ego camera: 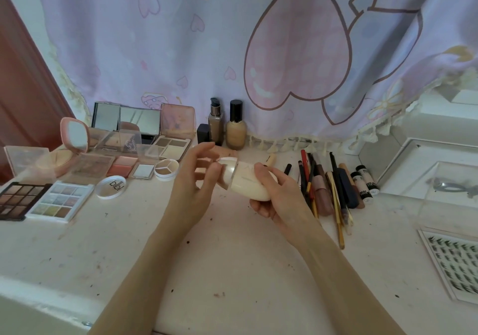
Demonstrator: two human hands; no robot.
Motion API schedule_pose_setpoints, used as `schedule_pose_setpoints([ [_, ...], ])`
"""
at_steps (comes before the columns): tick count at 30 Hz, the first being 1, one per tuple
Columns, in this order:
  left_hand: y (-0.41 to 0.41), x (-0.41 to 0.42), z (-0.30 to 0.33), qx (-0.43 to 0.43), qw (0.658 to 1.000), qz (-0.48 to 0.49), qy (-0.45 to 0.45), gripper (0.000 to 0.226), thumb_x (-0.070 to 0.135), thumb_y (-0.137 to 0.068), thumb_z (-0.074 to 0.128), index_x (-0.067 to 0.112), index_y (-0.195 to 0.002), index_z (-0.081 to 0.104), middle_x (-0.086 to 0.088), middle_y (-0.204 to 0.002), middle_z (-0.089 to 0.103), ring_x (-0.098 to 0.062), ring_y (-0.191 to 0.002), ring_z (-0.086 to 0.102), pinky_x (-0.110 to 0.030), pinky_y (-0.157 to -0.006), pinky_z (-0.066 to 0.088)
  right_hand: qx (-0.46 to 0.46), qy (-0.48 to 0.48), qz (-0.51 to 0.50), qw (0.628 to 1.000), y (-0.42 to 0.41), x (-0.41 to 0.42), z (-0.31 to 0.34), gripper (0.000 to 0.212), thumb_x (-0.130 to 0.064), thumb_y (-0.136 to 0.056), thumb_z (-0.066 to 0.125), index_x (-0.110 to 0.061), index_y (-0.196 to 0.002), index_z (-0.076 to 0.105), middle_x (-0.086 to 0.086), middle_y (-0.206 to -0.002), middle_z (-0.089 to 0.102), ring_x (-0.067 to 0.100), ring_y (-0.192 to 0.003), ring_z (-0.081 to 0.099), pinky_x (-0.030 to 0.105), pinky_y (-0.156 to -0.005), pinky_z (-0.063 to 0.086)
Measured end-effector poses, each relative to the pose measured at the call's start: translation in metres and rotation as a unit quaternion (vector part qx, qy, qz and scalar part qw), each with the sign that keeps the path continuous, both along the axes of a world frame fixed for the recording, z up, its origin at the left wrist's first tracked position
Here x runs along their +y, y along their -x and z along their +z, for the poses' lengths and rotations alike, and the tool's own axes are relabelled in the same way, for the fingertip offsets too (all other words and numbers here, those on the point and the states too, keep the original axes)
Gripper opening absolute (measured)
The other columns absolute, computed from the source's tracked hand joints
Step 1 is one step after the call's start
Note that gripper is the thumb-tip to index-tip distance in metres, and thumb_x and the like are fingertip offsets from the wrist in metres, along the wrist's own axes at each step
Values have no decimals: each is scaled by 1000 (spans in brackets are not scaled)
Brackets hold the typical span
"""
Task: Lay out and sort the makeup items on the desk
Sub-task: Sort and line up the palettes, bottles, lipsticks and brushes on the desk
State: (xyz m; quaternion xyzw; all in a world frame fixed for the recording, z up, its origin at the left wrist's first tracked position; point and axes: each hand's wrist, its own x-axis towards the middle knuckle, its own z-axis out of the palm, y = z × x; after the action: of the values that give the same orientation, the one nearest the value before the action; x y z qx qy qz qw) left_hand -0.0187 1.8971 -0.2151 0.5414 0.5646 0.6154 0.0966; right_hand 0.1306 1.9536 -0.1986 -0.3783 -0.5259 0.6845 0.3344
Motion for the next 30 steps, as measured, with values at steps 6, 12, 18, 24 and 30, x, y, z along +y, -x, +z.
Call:
schedule_pose_setpoints([
  [6, -4, 0, -7, 152, 984, -92, 5, 32, 28, -86, 53, 18, -116, 55, 4, -127, 50, -9, -105, 53, -21, -74, 46, 29, 84, -56, 994, -7, 6, 3, 26, -31, -96, 47, -7, -89, 54, 5, -54, 51, 10, -32, 38, 17, -28, 21],
  [12, -2, -2, -1, 71, 996, -46, 42, 17, 43, -83, 49, 38, -98, 55, 15, -84, 58, -4, -72, 50, -12, -62, 38, 13, 8, -34, 999, -6, 7, 2, 28, -34, -93, 52, -7, -95, 58, 3, -63, 52, 10, -46, 44, 20, -37, 29],
  [18, -4, -3, 5, -80, 995, 2, 57, 17, 28, -90, 52, 21, -77, 59, 16, -54, 53, 0, -54, 47, -7, -53, 36, -41, -99, 48, 993, -5, 4, -1, 29, -28, -85, 64, -23, -114, 60, 2, -111, 64, 20, -99, 61, 33, -78, 54],
  [24, -2, -1, 4, -126, 988, 45, 74, 26, 20, -93, 51, 18, -67, 55, 15, -51, 52, 0, -51, 46, -10, -50, 36, -115, -229, 81, 963, -2, -1, 1, 34, -33, -78, 70, -48, -104, 53, -21, -103, 62, 13, -103, 59, 36, -94, 48],
  [30, 0, -2, 4, -130, 986, 68, 81, 34, 23, -90, 56, 7, -61, 45, 4, -53, 42, -5, -52, 37, -19, -53, 33, -164, -320, 37, 933, 1, -3, -4, 39, -29, -78, 72, -36, -112, 55, -25, -101, 54, 5, -102, 52, 37, -97, 44],
])
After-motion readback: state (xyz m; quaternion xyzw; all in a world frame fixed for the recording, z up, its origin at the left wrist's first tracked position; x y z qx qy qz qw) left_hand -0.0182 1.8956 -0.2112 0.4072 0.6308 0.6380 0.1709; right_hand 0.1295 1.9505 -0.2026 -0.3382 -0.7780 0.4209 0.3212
